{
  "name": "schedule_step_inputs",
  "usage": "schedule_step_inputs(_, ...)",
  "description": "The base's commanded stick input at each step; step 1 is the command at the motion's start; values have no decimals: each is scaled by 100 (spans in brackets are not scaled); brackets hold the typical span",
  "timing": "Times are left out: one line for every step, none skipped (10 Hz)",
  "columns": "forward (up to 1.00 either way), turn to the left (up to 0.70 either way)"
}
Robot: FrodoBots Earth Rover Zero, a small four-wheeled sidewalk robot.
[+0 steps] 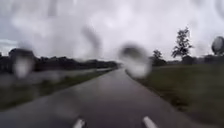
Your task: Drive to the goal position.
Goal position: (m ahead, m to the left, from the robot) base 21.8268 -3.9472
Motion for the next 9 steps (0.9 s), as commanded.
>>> schedule_step_inputs(85,-20)
schedule_step_inputs(85,-4)
schedule_step_inputs(85,0)
schedule_step_inputs(85,0)
schedule_step_inputs(85,0)
schedule_step_inputs(85,0)
schedule_step_inputs(85,0)
schedule_step_inputs(85,0)
schedule_step_inputs(85,0)
